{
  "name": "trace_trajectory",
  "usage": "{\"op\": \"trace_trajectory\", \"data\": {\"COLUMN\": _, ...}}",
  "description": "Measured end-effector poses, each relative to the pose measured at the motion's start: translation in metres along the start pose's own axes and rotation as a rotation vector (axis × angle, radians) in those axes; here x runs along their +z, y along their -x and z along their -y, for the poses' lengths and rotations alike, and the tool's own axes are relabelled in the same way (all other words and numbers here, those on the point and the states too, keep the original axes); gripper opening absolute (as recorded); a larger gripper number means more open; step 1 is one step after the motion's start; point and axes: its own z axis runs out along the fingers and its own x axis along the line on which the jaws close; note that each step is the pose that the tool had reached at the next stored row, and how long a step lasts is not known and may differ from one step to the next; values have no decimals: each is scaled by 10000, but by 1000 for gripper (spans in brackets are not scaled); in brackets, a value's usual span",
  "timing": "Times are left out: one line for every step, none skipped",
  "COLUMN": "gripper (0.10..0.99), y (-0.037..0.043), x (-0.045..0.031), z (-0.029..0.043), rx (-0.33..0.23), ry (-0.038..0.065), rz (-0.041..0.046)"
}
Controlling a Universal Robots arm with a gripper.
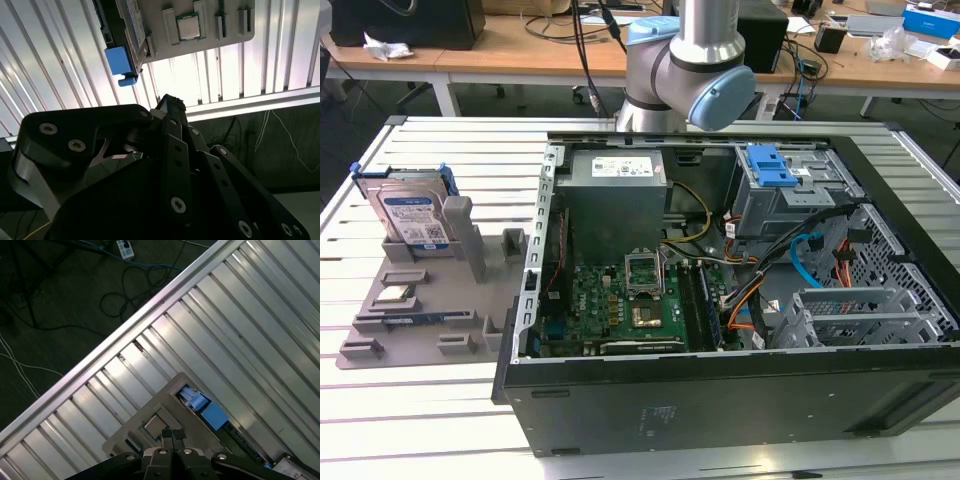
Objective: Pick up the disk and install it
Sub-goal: 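Pick up the disk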
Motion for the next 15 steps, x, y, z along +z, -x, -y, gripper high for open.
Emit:
{"op": "trace_trajectory", "data": {"gripper": 106, "y": 0, "x": 0, "z": 0, "rx": -77, "ry": 2, "rz": -3}}
{"op": "trace_trajectory", "data": {"gripper": 106, "y": 0, "x": 1, "z": 0, "rx": -205, "ry": 4, "rz": -8}}
{"op": "trace_trajectory", "data": {"gripper": 106, "y": 0, "x": 0, "z": 0, "rx": -284, "ry": 7, "rz": -12}}
{"op": "trace_trajectory", "data": {"gripper": 106, "y": 0, "x": 0, "z": 0, "rx": -394, "ry": 9, "rz": -17}}
{"op": "trace_trajectory", "data": {"gripper": 106, "y": 0, "x": 0, "z": 0, "rx": -505, "ry": 12, "rz": -22}}
{"op": "trace_trajectory", "data": {"gripper": 106, "y": 0, "x": 0, "z": 0, "rx": -677, "ry": 15, "rz": -30}}
{"op": "trace_trajectory", "data": {"gripper": 106, "y": 0, "x": 0, "z": 0, "rx": -826, "ry": 19, "rz": -37}}
{"op": "trace_trajectory", "data": {"gripper": 106, "y": 0, "x": 0, "z": 0, "rx": -896, "ry": 21, "rz": -40}}
{"op": "trace_trajectory", "data": {"gripper": 106, "y": 0, "x": 0, "z": 0, "rx": -969, "ry": 22, "rz": -43}}
{"op": "trace_trajectory", "data": {"gripper": 106, "y": 0, "x": 0, "z": 0, "rx": -1054, "ry": 24, "rz": -47}}
{"op": "trace_trajectory", "data": {"gripper": 106, "y": 0, "x": 0, "z": 0, "rx": -1119, "ry": 25, "rz": -50}}
{"op": "trace_trajectory", "data": {"gripper": 106, "y": 0, "x": 0, "z": 0, "rx": -1190, "ry": 27, "rz": -53}}
{"op": "trace_trajectory", "data": {"gripper": 106, "y": 0, "x": 0, "z": 0, "rx": -1256, "ry": 29, "rz": -56}}
{"op": "trace_trajectory", "data": {"gripper": 106, "y": 0, "x": 0, "z": 0, "rx": -1371, "ry": 31, "rz": -61}}
{"op": "trace_trajectory", "data": {"gripper": 106, "y": 0, "x": 0, "z": 0, "rx": -1487, "ry": 35, "rz": -67}}
